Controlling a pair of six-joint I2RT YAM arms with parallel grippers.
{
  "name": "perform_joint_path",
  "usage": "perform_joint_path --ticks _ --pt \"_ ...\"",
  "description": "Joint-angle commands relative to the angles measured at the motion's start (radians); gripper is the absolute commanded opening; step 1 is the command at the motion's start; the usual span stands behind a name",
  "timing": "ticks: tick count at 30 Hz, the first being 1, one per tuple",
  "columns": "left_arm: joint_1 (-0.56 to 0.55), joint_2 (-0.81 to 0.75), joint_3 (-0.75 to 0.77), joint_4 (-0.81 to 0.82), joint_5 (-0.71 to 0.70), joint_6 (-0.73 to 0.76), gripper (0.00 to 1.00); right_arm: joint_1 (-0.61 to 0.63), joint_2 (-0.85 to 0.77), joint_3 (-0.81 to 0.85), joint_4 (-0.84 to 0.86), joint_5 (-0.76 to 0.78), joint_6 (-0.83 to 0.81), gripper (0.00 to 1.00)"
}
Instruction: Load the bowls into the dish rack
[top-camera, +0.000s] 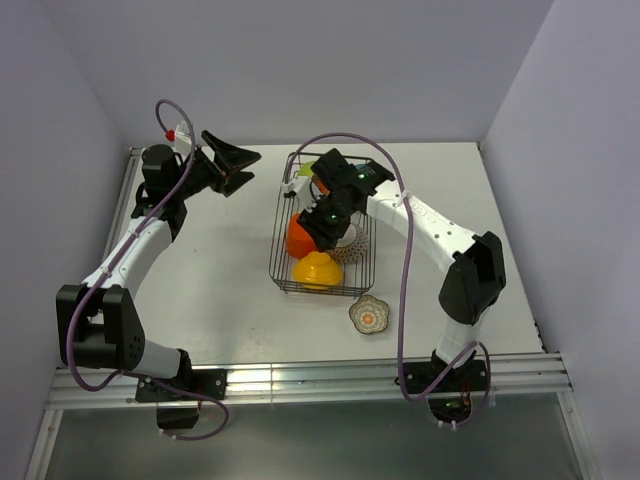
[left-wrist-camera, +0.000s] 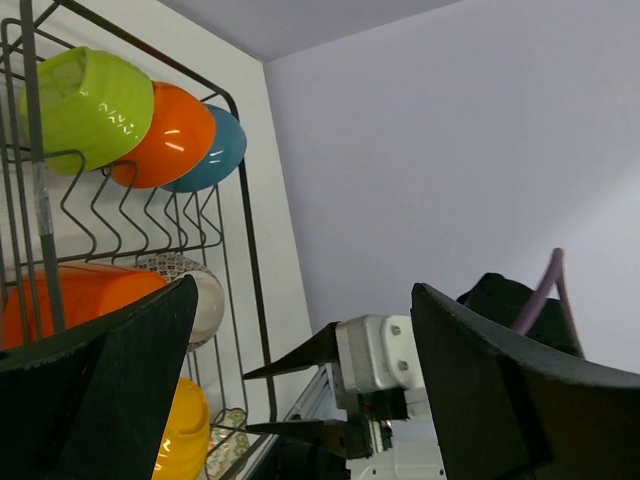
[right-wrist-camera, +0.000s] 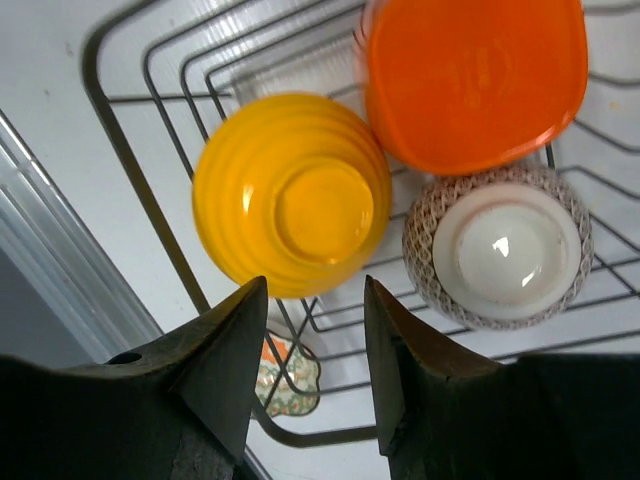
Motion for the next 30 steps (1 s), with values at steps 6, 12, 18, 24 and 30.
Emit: perform_joint_path --ticks 6,12,18,24,30 --pt "0.005 -0.013 0.030 -0.120 -0.009 0.155 0.92 0.090 0.101 0.103 0.036 0.062 0.068 0.57" --pt "0.005 -0.023 -0.001 -0.119 -0.032 0.164 0.92 0.118 0.158 0.109 0.074 0.145 0.085 0.56" --pt "0.002 -0.013 0.007 -0.208 -0.052 0.221 0.90 0.129 0.181 0.071 0.094 0.194 0.092 0.55" --pt "-0.034 0.003 0.048 -0.402 -0.078 0.373 0.81 0.129 0.163 0.045 0.104 0.199 0.097 0.53" --pt "-0.083 -0.022 0.017 -0.502 -0.104 0.474 0.70 0.129 0.164 0.040 0.104 0.201 0.097 0.53"
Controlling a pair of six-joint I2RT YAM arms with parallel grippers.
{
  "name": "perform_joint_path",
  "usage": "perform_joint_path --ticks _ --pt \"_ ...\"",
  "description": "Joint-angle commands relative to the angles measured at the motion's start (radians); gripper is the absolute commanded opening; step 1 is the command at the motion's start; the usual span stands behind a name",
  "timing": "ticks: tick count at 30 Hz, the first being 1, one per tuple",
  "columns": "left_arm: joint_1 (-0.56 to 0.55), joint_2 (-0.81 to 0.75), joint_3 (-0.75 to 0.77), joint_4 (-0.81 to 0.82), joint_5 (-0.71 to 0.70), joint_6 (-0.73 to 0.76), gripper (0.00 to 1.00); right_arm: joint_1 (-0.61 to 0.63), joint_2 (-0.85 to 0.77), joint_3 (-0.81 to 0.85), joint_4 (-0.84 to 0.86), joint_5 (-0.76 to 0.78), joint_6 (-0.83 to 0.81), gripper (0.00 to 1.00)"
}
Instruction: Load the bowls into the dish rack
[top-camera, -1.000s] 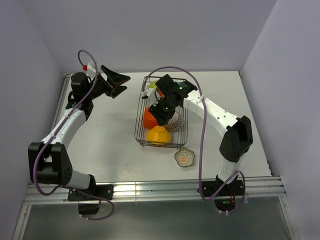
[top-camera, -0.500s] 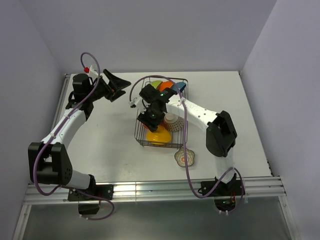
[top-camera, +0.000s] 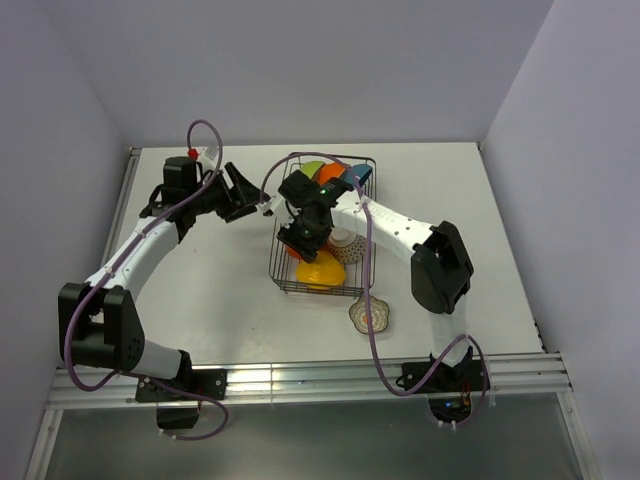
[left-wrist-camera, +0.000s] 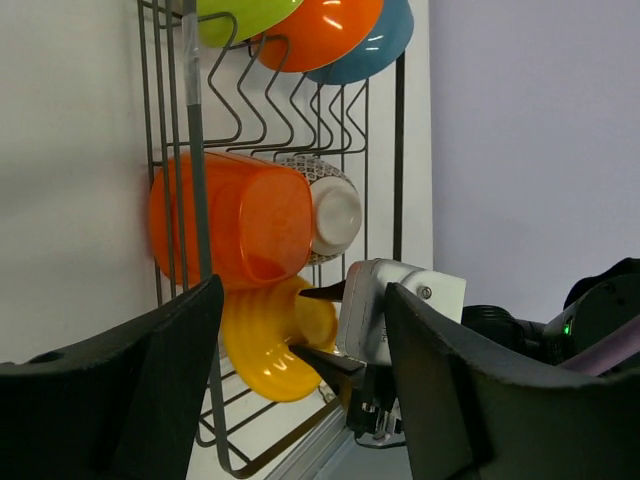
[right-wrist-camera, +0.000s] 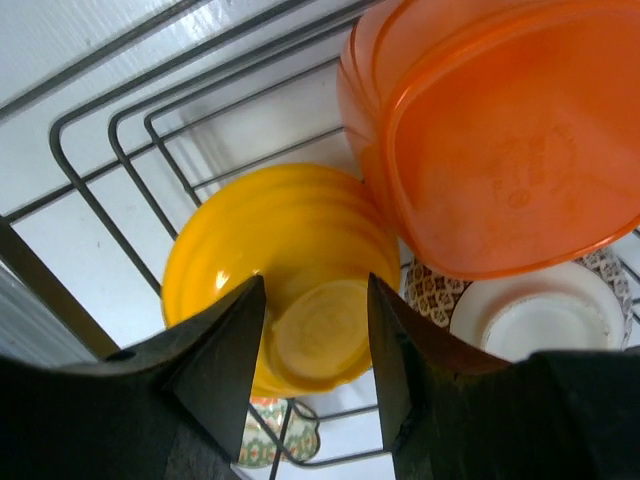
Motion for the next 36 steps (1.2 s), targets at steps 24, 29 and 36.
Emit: perform_joint_path --ticks 24,29,36 --pt "-0.058 -0.036 -0.143 -0.101 -0.015 0.091 0.59 0.007 -0.071 -0.068 0.043 -0.006 0.028 0.53" --pt "-0.099 -0.036 -0.169 -0.092 -0.016 0.085 0.55 0.007 -0.065 -0.077 0.052 -0.002 0.034 0.52" --pt "-0.139 0.024 -0.158 -0.129 -0.084 0.093 0.40 0.006 -0.060 -0.080 0.042 0.014 0.028 0.52"
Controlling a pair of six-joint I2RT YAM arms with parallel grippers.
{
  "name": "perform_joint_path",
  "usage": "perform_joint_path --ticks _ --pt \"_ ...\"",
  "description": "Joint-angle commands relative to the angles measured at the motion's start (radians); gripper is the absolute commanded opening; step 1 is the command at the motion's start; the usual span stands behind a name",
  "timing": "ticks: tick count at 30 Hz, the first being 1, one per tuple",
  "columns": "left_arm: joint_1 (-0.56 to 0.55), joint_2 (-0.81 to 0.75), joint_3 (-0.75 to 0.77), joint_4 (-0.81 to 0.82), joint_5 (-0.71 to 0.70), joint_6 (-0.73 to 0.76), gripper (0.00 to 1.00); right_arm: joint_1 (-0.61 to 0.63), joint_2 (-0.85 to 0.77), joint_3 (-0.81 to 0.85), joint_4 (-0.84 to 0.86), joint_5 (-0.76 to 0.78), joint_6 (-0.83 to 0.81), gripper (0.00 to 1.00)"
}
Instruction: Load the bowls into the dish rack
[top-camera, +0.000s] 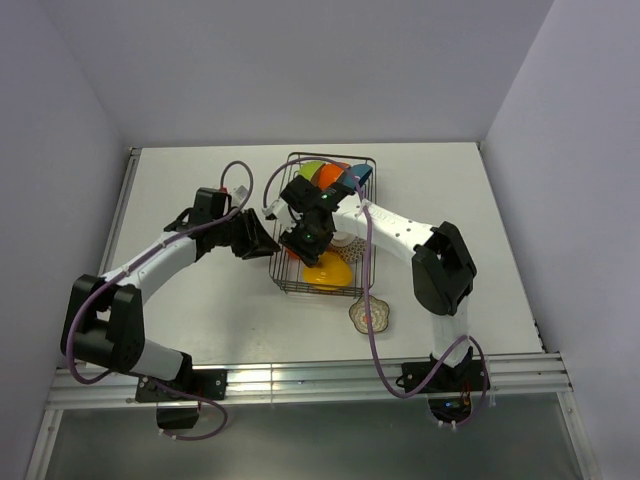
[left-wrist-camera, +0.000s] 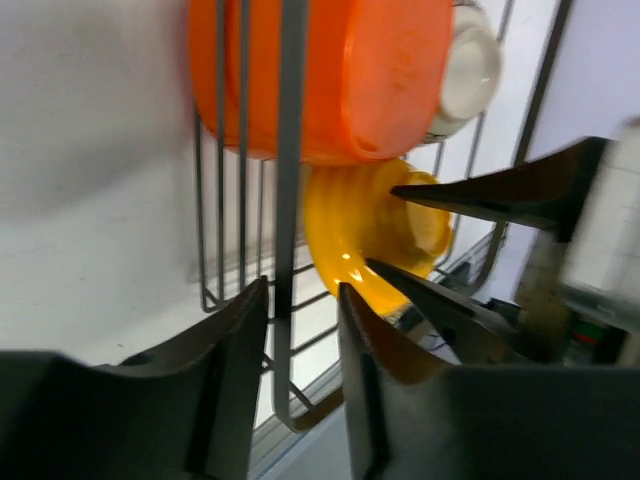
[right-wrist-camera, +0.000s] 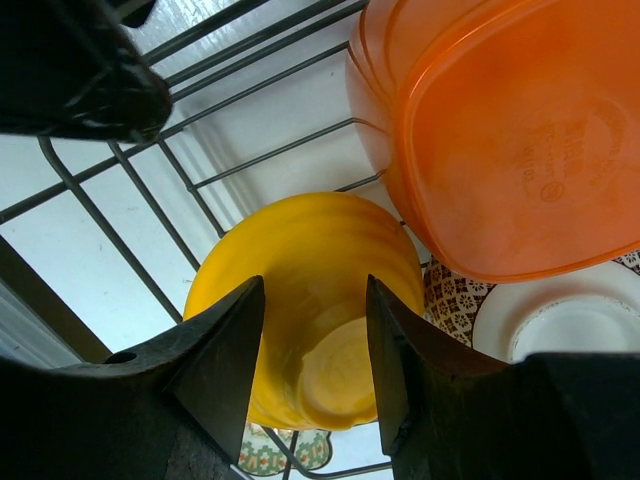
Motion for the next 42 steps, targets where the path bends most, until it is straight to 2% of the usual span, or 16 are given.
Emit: perform_joint_path --ticks 1,5,6,9,34,37,38,41,42 --pt "-0.007 0.036 0.015 -0.017 -0.052 0.015 0.37 0.004 -0.042 -0.012 0.013 0.021 0.001 0.52" --pt "-0.004 0.072 0.033 -0.042 -0.070 0.014 0.19 0.004 -0.064 -0.041 0.011 0.034 -0.022 0.52" --pt "-0.004 0.073 0.038 -0.042 -0.072 0.012 0.11 0.003 -0.077 -0.059 0.011 0.034 -0.027 0.52" --pt "-0.004 0.076 0.046 -0.050 -0.083 0.008 0.00 -0.002 -0.099 -0.091 0.009 0.041 -0.045 0.52" --pt "0.016 0.064 0.069 -0.039 -0.060 0.020 0.00 -0.042 -0.168 -0.173 0.002 0.023 -0.070 0.51" --pt "0.016 0.049 0.066 -0.021 -0.035 0.023 0.10 -0.043 -0.169 -0.168 0.002 0.023 -0.067 0.52" --pt "0.016 0.041 0.063 -0.010 -0.026 0.023 0.21 -0.043 -0.172 -0.162 0.003 0.021 -0.065 0.53" --pt "0.014 0.009 0.052 0.029 -0.007 0.021 0.42 -0.042 -0.177 -0.141 0.000 0.011 -0.061 0.55" --pt "0.014 -0.006 0.047 0.038 -0.007 0.018 0.46 -0.042 -0.179 -0.135 0.000 0.011 -0.058 0.56"
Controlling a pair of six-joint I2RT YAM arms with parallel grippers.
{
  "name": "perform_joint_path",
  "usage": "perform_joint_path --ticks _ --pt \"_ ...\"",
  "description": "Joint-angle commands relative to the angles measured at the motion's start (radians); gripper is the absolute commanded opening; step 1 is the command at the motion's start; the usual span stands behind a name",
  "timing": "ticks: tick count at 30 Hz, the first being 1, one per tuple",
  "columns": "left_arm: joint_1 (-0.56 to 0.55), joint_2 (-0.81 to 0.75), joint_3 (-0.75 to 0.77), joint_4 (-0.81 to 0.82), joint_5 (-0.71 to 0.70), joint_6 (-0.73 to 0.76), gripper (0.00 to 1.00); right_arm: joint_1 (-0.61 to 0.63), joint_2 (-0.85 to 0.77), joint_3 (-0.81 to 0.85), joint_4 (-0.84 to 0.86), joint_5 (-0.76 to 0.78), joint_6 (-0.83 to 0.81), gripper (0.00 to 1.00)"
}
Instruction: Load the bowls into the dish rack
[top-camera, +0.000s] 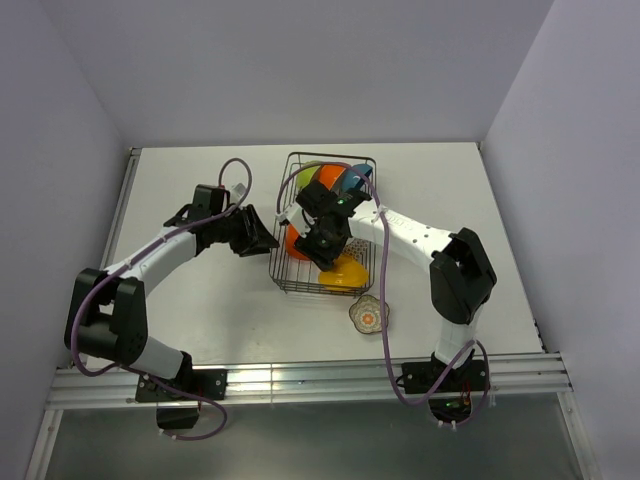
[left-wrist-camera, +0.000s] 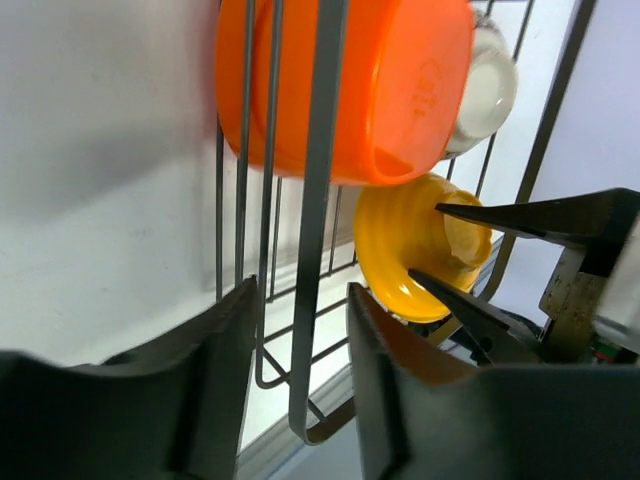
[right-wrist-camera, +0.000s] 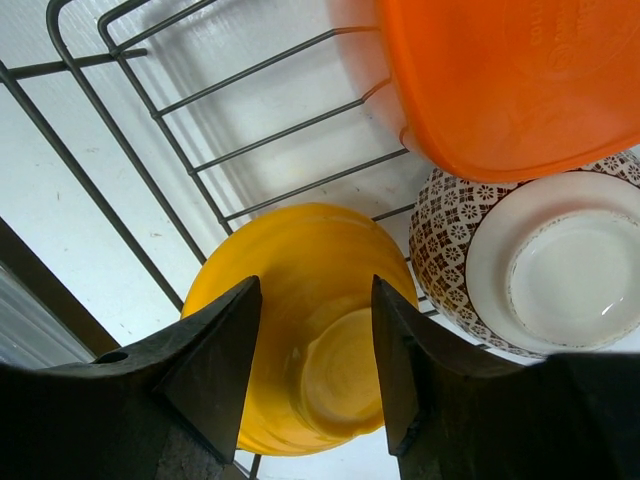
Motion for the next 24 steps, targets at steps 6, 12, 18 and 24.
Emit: perform_joint_path --ticks 6,12,18,24 --pt "0.008 -0.089 0.007 0.071 0.006 -0.008 0.57 -0.008 -0.073 0.037 -0.028 -0.004 0.003 0.60" --pt "0.008 -0.097 0.011 0.079 0.005 -0.012 0.62 -0.010 -0.114 0.027 -0.005 -0.009 0.018 0.69" --pt "0.008 -0.095 0.017 0.084 0.008 -0.010 0.63 -0.016 -0.148 0.032 -0.002 -0.005 0.027 0.74" --pt "0.007 -0.103 0.025 0.101 0.006 -0.012 0.66 -0.074 -0.241 0.015 0.024 -0.082 0.069 0.76"
